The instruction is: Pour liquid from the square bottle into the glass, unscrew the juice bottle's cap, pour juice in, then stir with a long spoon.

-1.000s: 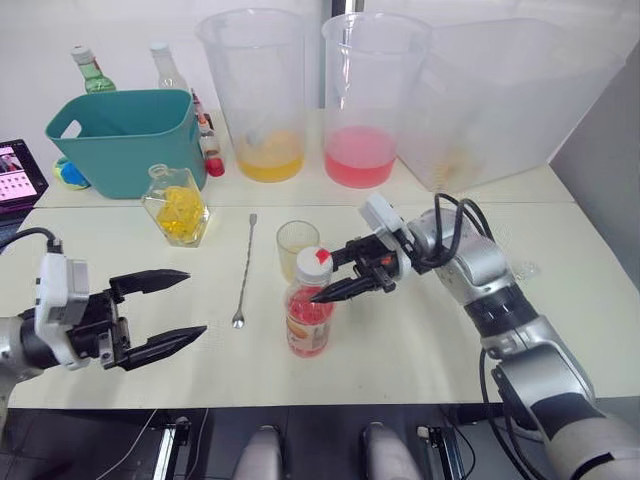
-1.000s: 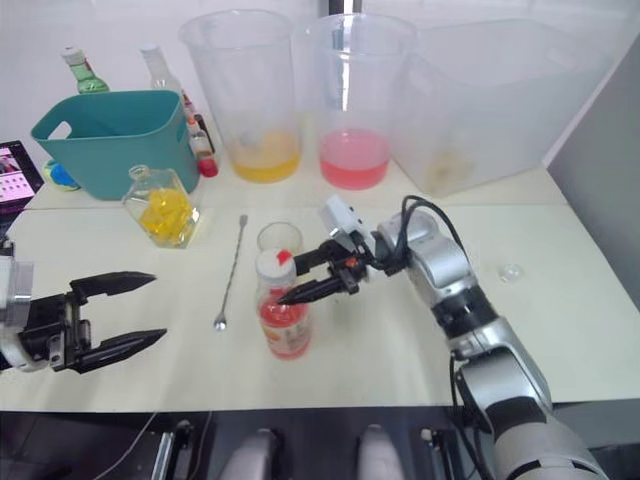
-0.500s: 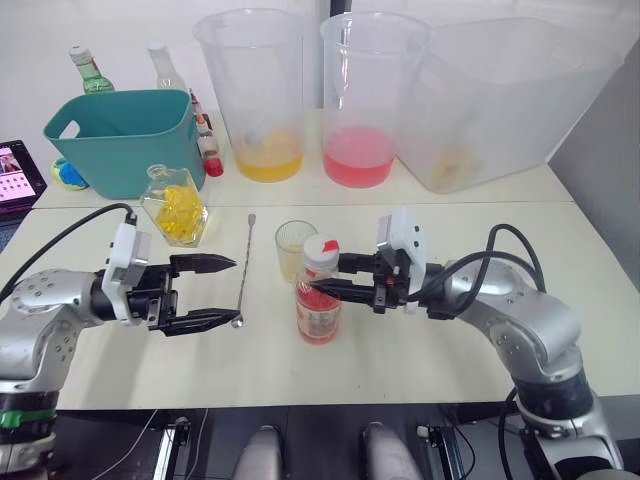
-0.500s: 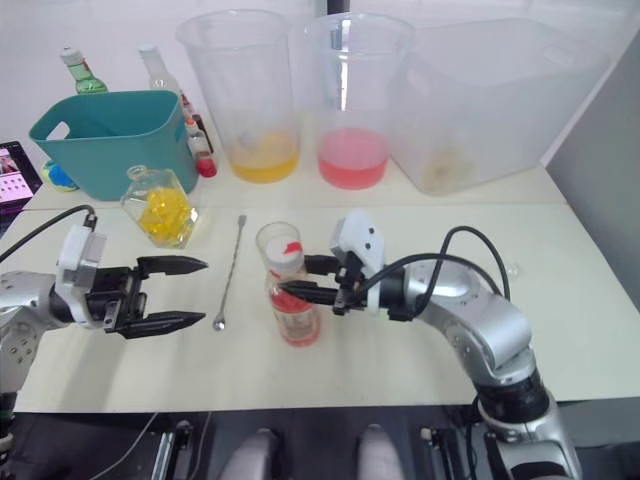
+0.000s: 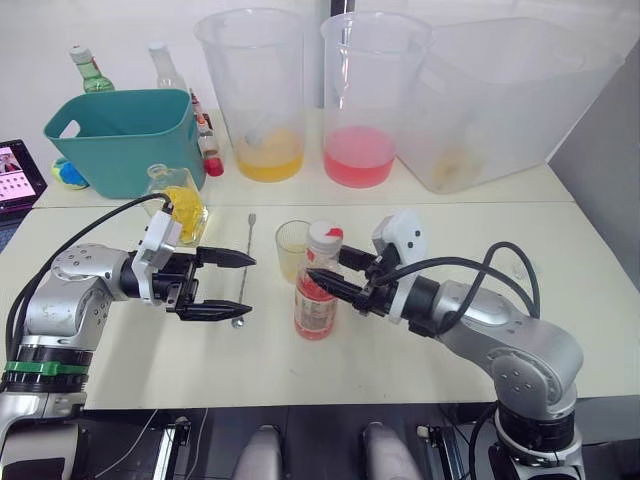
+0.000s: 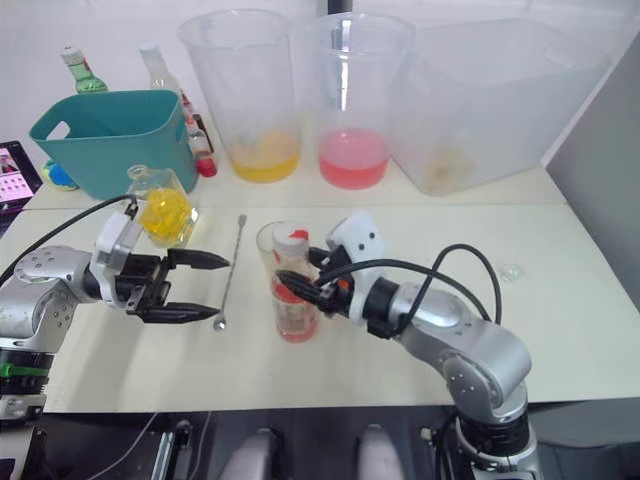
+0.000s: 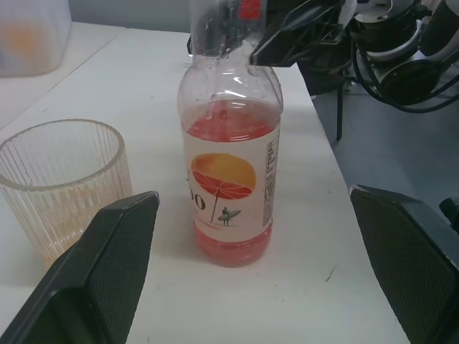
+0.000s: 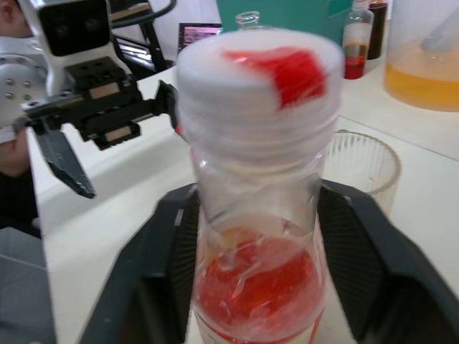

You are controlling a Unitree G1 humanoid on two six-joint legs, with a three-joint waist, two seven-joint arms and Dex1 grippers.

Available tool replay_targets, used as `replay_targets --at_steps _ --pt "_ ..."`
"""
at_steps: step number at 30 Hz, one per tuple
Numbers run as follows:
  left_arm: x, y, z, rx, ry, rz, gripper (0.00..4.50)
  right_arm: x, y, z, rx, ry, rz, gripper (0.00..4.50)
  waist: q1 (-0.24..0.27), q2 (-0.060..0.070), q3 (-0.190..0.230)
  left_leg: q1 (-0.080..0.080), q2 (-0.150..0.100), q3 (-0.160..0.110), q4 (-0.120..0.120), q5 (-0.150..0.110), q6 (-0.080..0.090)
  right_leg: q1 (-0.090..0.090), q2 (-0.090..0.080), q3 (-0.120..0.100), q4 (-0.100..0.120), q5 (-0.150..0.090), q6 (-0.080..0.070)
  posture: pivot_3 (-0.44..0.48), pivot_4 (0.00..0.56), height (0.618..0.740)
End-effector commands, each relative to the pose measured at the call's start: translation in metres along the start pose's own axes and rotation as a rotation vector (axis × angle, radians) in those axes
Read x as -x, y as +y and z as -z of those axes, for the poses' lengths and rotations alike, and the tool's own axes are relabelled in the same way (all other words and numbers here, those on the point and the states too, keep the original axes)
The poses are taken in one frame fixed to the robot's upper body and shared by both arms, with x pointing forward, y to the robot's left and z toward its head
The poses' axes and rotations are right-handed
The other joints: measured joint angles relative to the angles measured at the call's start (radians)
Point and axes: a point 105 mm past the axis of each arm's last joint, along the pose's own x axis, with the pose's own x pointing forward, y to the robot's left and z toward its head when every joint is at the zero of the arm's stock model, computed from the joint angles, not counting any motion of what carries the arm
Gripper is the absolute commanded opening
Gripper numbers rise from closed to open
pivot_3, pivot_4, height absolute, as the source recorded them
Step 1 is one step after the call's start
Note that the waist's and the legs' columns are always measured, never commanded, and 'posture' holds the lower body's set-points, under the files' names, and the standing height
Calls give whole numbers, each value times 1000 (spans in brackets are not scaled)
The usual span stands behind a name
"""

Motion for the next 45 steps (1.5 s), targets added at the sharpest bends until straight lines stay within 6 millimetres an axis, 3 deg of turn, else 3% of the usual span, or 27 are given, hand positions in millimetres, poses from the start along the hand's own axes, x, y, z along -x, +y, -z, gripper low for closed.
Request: replay_targets --at_steps 1,3,10,18,28,31,38,45 --pt "4 -1 -9 -45 -5 -4 4500 12 6 -15 82 -6 -117 3824 0 0 0 0 0 0 0 0 0 0 0 0 0 0 0 0 150 740" --pt "6 -2 -9 -50 -3 -28 4500 19 0 -17 140 28 -184 4468 3 0 0 0 0 0 1 0 0 1 0 0 -1 0 0 0 150 740" --pt "18 -16 -11 -53 8 -106 4500 27 -10 -13 297 73 -463 4468 -3 0 0 0 0 1 1 0 0 1 0 1 -1 0 0 0 150 740" --pt "30 -36 -13 -50 20 -219 4500 -2 -38 -15 452 40 -668 4468 -13 0 0 1 2 1 1 0 0 1 2 0 -1 0 0 0 150 740" --pt "38 -62 -12 -29 39 -330 4500 -22 -22 -16 427 -6 -880 4468 -6 0 0 1 3 1 0 0 0 1 2 0 -1 0 -1 0 150 740" --pt "38 -65 -12 -28 38 -345 4500 -26 -21 -14 411 -7 -900 3717 -1 0 0 3 3 1 0 0 0 1 2 0 -1 1 -1 0 150 740" --pt "34 -64 -11 -21 27 -332 4500 -24 -21 -16 383 -22 -880 1352 1 0 0 3 3 1 0 0 0 1 2 0 -1 1 -2 0 150 740" --pt "26 -49 -9 -22 5 -260 4500 -14 -15 -31 394 -50 -716 1202 8 0 0 2 3 1 0 0 -1 1 2 0 -1 1 -2 0 150 740"
